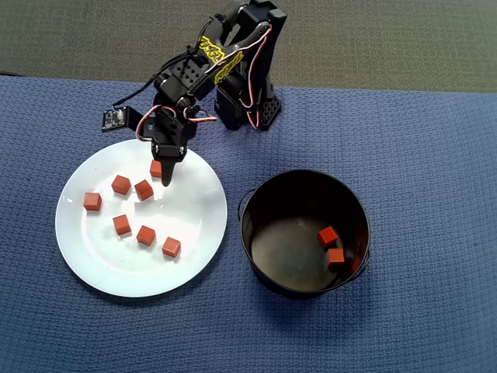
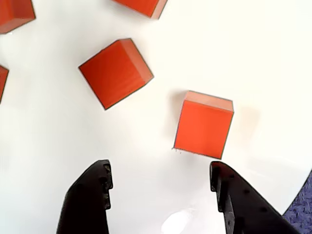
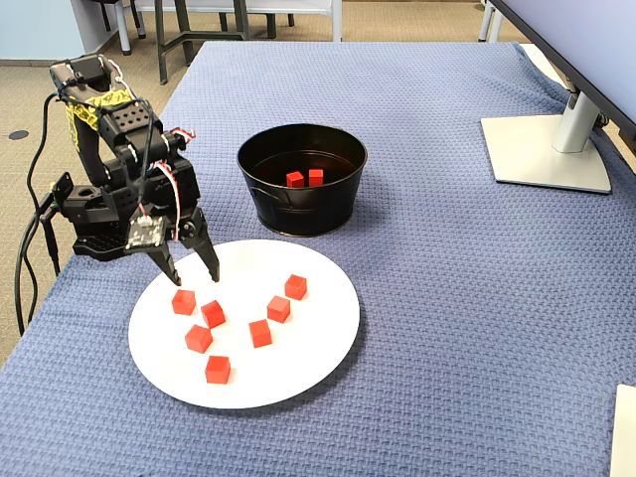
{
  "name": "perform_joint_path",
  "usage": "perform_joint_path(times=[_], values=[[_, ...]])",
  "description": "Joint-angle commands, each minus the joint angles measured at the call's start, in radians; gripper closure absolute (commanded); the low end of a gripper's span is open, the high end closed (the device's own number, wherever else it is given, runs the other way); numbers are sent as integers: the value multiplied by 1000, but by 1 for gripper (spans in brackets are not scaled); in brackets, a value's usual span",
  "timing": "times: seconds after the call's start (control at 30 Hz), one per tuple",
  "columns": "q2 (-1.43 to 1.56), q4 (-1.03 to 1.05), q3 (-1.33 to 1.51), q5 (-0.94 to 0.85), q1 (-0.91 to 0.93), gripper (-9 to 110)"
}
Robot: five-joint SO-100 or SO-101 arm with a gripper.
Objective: Pick up the red cubes from the white plate and place them in the black recipient
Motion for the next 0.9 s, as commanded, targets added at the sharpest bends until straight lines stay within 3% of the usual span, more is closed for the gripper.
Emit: perform_joint_path(times=[0.0,0.53,0.87], values=[[-15,-46,11,-11,17,84],[-98,-71,-14,-64,77,84],[-189,-118,-80,-86,98,91]])
